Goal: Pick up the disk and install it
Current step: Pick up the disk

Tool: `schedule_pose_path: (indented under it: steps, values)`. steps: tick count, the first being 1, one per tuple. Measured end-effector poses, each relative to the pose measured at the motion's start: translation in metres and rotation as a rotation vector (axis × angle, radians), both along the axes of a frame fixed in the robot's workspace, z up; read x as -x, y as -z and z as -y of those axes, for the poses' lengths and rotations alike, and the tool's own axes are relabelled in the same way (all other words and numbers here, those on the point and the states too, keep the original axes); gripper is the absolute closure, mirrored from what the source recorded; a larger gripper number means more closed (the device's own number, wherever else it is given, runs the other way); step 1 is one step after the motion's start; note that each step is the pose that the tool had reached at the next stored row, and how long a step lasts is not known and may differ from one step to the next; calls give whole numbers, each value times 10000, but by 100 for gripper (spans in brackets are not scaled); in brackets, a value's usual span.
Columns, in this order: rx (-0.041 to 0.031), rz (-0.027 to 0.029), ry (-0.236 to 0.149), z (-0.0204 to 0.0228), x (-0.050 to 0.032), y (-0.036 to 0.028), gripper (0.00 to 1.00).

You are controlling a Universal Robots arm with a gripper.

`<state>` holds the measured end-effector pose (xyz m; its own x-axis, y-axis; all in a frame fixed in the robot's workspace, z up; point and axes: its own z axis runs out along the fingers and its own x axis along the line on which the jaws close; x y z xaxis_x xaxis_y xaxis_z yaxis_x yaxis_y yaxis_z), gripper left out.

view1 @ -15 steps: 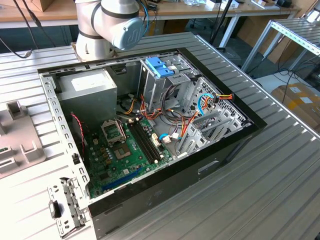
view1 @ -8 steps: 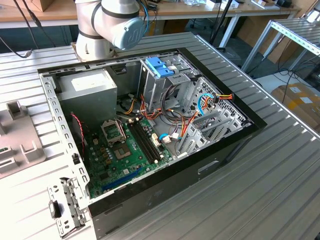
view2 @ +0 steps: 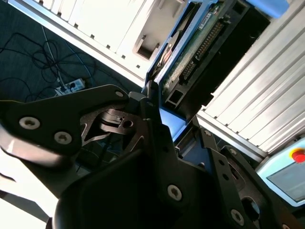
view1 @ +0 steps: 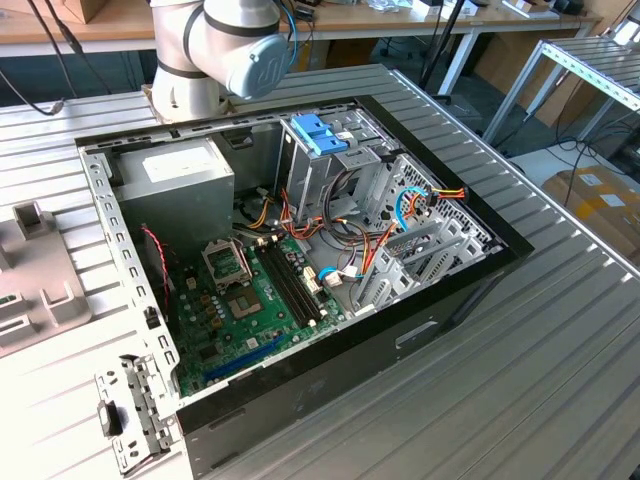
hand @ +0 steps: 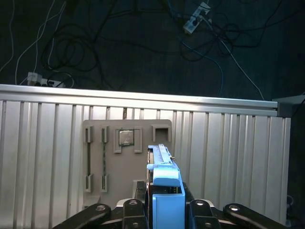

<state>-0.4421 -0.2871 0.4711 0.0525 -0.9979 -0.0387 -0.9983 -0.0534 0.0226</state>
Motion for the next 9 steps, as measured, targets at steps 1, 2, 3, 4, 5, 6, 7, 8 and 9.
schedule_pose_path:
  steps: [1, 2, 3, 4, 5, 6, 7, 8, 9]
  values:
    - [-1, 0, 0, 13, -22, 0, 63]
    - [-1, -1, 1, 27, -50, 0, 63]
    - [0, -2, 0, 39, -69, 0, 63]
    - [0, -3, 0, 51, -88, 0, 63]
    - [0, -3, 0, 59, -98, 0, 63]
    - [0, -3, 0, 68, -109, 0, 63]
    - [-1, -2, 0, 80, -120, 1, 63]
    - [-1, -2, 0, 93, -132, 1, 63]
    - [0, -3, 0, 101, -140, 0, 63]
